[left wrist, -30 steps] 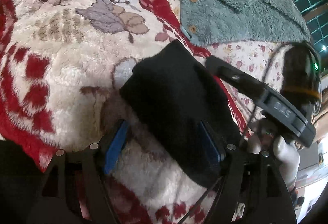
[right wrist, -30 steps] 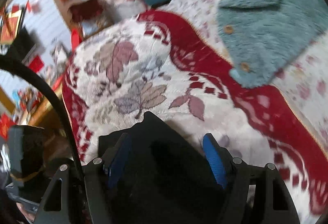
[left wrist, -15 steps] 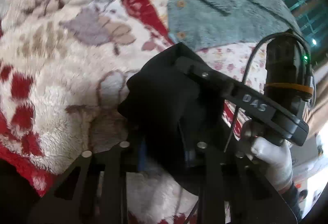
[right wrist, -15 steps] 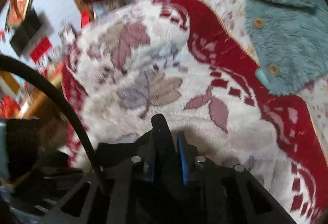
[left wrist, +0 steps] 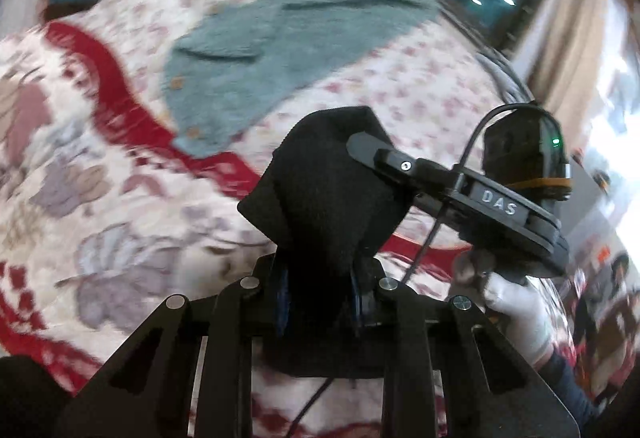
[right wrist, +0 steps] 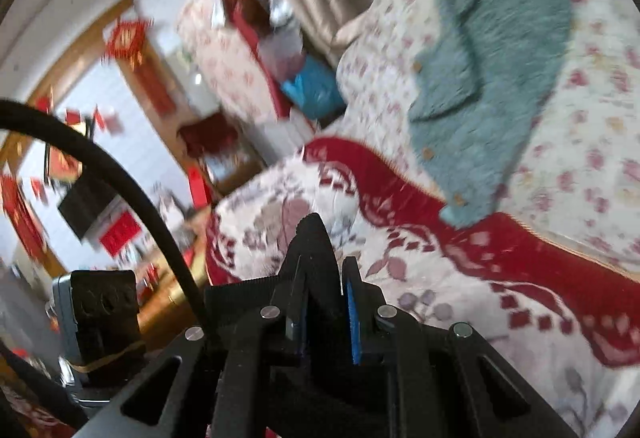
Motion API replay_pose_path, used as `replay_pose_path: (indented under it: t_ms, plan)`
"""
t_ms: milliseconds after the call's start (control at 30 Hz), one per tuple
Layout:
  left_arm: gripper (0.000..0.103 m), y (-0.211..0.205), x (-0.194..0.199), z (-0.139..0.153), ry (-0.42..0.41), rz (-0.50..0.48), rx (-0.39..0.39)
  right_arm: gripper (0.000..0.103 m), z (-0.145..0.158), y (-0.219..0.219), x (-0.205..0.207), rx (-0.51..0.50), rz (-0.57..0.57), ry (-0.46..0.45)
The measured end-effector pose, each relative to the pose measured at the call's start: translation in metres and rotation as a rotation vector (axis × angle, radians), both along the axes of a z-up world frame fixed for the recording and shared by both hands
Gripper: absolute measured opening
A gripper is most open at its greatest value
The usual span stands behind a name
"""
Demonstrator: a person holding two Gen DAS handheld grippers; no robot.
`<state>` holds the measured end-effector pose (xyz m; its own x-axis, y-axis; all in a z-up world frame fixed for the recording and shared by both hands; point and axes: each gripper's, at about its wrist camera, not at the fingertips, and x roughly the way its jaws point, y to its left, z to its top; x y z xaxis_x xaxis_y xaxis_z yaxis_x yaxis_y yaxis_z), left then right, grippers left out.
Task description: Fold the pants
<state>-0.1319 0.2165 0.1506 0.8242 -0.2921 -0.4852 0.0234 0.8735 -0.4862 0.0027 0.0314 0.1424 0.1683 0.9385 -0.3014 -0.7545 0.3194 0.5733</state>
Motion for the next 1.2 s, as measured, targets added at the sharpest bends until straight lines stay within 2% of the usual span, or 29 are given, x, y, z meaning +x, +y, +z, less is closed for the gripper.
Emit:
replay_pose_path:
  t_ms: [167,433,633,700,867,900,933,967,1100,1200]
  plan:
    - [0.022,-0.072,0.010,0.003,0.006,-0.145,0.042,0.014,-0.016,-0.086,-0.005,0.031,-0.121,0.045]
    - [0.022,-0.156,0.033,-0.032,0.080,-0.247,0.111,0.014,-0.073,-0.175,-0.006,0.030,-0.275,0.153]
    - [0.022,-0.179,0.046,-0.060,0.133,-0.278,0.125,0.015,-0.112,-0.203,-0.003,0.011,-0.349,0.218]
    - [0.022,-0.185,0.044,-0.062,0.128,-0.282,0.140,0.015,-0.117,-0.209,-0.003,0.013,-0.363,0.226]
    - [0.023,-0.196,0.046,-0.066,0.136,-0.297,0.162,0.019,-0.117,-0.222,-0.006,-0.029,-0.419,0.228]
    - [0.024,-0.198,0.045,-0.067,0.138,-0.305,0.165,0.022,-0.116,-0.226,-0.007,-0.043,-0.436,0.229]
    - [0.025,-0.200,0.045,-0.068,0.140,-0.314,0.169,0.031,-0.115,-0.230,-0.008,-0.059,-0.460,0.232]
    - [0.025,-0.203,0.045,-0.069,0.145,-0.328,0.168,0.036,-0.114,-0.233,-0.009,-0.068,-0.479,0.236]
    - [0.027,-0.212,0.044,-0.072,0.166,-0.346,0.189,0.036,-0.115,-0.256,-0.018,-0.057,-0.533,0.284]
    - [0.027,-0.215,0.042,-0.071,0.179,-0.352,0.209,0.037,-0.110,-0.275,-0.032,-0.041,-0.573,0.277]
